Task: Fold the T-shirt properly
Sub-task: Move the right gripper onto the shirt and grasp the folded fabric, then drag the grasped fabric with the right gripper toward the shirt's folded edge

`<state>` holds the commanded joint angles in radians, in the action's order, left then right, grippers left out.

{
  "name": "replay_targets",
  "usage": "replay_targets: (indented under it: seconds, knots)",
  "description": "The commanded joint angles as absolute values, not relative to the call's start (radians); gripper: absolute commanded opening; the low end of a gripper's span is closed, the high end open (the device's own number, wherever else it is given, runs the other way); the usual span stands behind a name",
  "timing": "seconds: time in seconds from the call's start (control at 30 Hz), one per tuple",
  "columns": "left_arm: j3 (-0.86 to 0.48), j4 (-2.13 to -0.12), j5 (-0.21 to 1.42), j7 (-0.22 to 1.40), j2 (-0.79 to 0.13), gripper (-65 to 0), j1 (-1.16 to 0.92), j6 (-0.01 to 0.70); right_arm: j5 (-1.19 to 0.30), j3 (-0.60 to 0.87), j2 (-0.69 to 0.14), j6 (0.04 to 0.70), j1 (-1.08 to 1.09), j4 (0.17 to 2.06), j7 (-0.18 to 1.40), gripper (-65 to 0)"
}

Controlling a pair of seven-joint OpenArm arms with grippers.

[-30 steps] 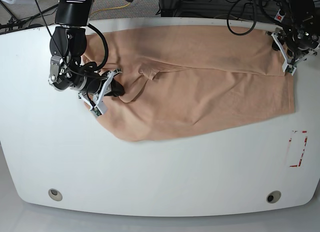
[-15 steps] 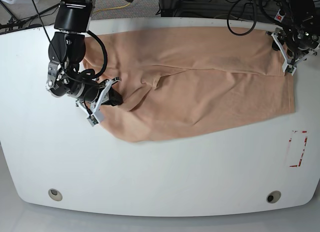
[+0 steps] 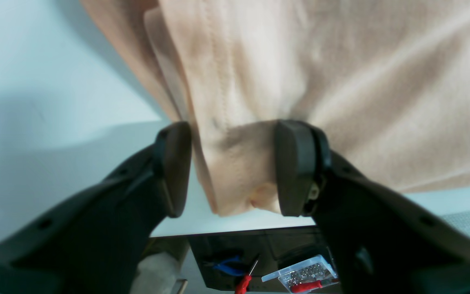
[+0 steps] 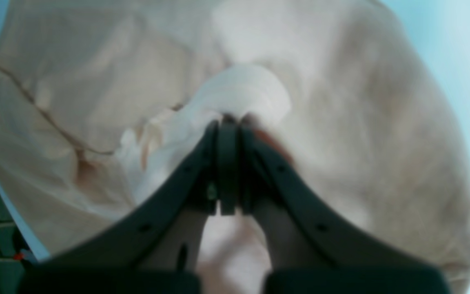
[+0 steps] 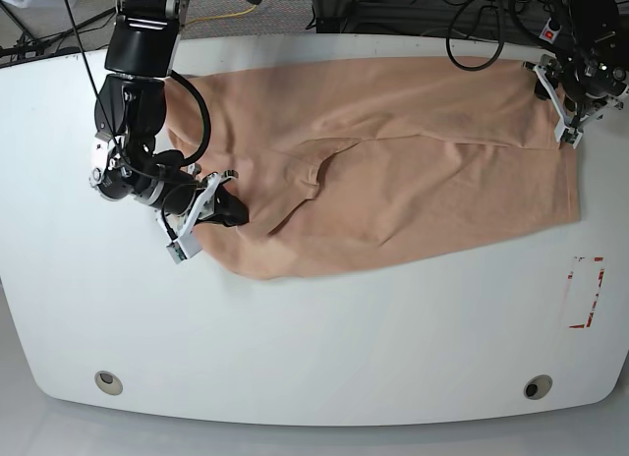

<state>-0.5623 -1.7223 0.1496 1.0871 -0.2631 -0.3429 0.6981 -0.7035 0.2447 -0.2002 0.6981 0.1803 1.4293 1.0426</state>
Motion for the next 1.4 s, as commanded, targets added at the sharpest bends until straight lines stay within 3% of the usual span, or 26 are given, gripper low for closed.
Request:
replay_targets:
  seconds: [0.13,0.27,0.5,0.67,0.77,0.87,1.03,1.23,1.4]
  knots:
    - [-0.562,-1.722,0.150,1.087,-0.263,-34.4,-0.343,0.698,-0.707,0.249,-0.240,0.698,0.177,1.449,1.043,-30.6]
    - [-0.562,-1.722,0.150,1.087,-0.263,-34.4,-0.343,0.698,-0.705,0.275,-0.275,0.698,0.153,1.508,1.043,-16.2]
    - [-0.562,-1.730,0.151,1.087,-0.263,-34.4,-0.338,0.698,-0.714,0.377,-0.358,0.698,0.070,1.554,1.110,-15.5]
    - [-0.562,-1.724,0.151,1.087,-0.263,-34.4,-0.337,0.698,-0.714,0.486,-0.357,0.698,-0.104,1.759,1.198,-15.5]
    - [-0.556,-1.724,0.151,1.087,-0.262,-34.4,-0.337,0.698,-0.719,0.529,-0.309,0.698,-0.200,1.886,1.237,-15.5]
    - [-0.527,-1.722,0.151,1.086,-0.262,-34.4,-0.337,0.698,-0.806,0.588,-0.265,0.698,-0.292,1.989,1.274,-15.5]
    - [-0.519,-1.716,0.150,1.086,-0.262,-34.4,-0.337,0.698,-1.018,0.605,-0.240,0.698,-0.375,1.989,1.288,-15.5]
    - [-0.519,-1.655,0.137,1.086,-0.265,-34.4,-0.314,0.698,-0.851,0.601,-0.171,0.698,-0.374,1.954,1.282,-15.5]
    - [-0.519,-1.624,0.091,1.086,-0.282,-34.4,-0.309,0.698,-0.699,0.533,-0.170,0.698,-0.348,1.851,1.270,-15.5]
